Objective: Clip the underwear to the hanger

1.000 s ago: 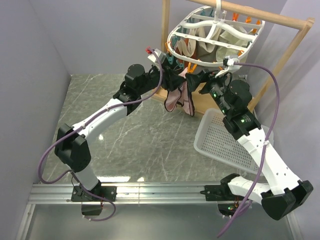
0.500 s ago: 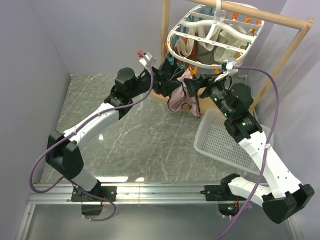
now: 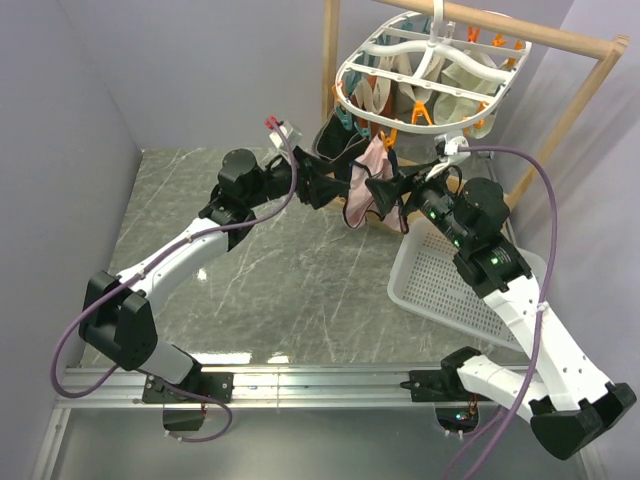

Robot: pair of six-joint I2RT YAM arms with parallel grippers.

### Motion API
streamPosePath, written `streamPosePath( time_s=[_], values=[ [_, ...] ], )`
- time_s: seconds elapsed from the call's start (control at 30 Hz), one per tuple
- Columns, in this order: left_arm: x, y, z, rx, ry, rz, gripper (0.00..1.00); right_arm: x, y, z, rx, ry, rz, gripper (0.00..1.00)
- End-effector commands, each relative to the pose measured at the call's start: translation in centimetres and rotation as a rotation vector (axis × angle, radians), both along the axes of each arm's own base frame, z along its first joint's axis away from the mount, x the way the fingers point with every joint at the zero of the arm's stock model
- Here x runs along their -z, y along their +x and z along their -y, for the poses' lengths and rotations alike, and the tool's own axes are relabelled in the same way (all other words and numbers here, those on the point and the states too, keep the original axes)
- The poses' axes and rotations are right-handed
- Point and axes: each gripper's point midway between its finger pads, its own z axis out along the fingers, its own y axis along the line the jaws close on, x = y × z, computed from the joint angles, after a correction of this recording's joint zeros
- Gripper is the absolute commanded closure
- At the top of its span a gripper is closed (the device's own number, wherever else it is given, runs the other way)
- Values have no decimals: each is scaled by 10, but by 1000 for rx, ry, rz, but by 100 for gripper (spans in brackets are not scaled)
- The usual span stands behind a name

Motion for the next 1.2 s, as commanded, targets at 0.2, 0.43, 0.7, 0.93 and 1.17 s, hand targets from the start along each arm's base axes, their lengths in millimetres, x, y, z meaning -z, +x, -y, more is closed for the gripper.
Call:
streamPosePath(
  time_s=[0.2, 0.43, 0.7, 0.93, 1.17],
  values=[
    [-11, -60, 0, 138, 23, 246, 22, 5, -25, 14, 19, -37, -10, 13],
    [-10, -69, 0, 145, 11, 231, 21, -9, -33, 15, -1, -25, 37, 13],
    [-19, -81, 3, 133, 12, 291, 24, -4, -45, 35, 80, 26, -21, 16],
    [-26, -107, 34, 102, -38, 407, 27, 22, -61, 56, 141, 31, -61, 21],
    [-62, -102, 81, -15, -167, 421, 33, 34, -49, 119, 432, 196, -106, 28]
  ],
)
